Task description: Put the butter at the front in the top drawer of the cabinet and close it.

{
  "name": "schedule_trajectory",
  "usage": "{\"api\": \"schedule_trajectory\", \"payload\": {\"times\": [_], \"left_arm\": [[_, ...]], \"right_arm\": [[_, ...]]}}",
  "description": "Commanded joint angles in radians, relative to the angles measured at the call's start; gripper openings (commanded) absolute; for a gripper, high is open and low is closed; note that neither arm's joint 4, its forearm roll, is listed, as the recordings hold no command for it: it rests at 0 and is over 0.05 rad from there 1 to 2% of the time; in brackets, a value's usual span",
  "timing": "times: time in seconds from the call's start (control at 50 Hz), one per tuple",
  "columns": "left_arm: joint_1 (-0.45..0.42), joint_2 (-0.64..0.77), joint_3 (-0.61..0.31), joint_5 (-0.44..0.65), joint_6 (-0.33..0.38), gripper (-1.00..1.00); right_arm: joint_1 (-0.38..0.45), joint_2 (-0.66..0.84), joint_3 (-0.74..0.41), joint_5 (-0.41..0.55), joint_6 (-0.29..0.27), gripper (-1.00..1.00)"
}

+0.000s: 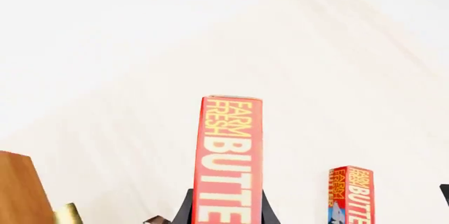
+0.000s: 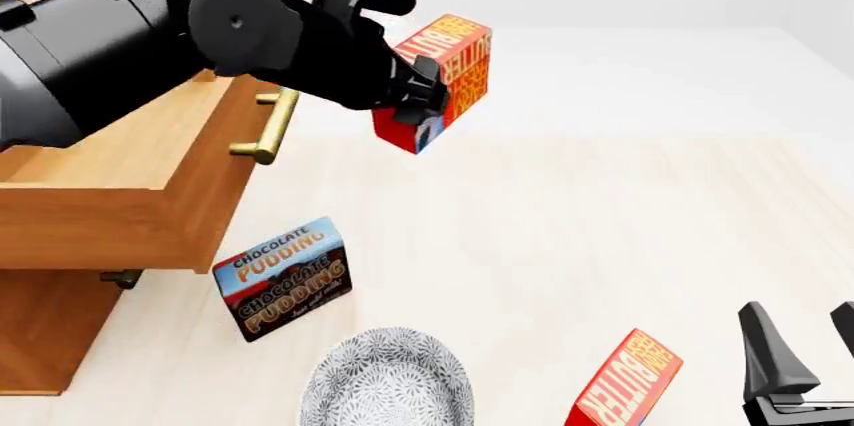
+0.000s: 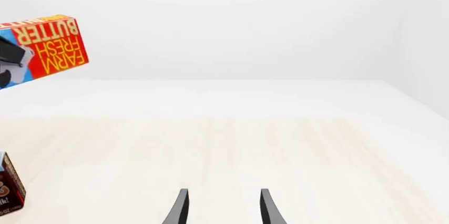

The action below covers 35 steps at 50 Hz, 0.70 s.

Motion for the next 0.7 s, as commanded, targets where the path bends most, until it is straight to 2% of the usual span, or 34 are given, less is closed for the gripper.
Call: {"api": "schedule_trajectory", "payload": {"times": [0.02,0.22,0.42,0.5,0.7], "left_arm": [[0.072,-0.086,-0.029,0.073,0.039,-1.00],[0.154,-0.133,-0.089,0.164,0.068,-1.00],[0.236,-0.168,-0.115,0.237,0.091,-1.00],[0.266,-0.164,-0.099,0.269,0.101,-1.00],[0.326,-0.209,-0.137,0.322,0.097,-1.00]], "right_arm": [[0.000,0.000,0.000,0.000,0.000,1.00],[0.000,0.002,0.000,-0.002,0.000,1.00],[0.000,0.003,0.000,-0.003,0.000,1.00],[0.000,0.003,0.000,-0.003,0.000,1.00],[0.000,0.003,0.000,-0.003,0.000,1.00]]}}
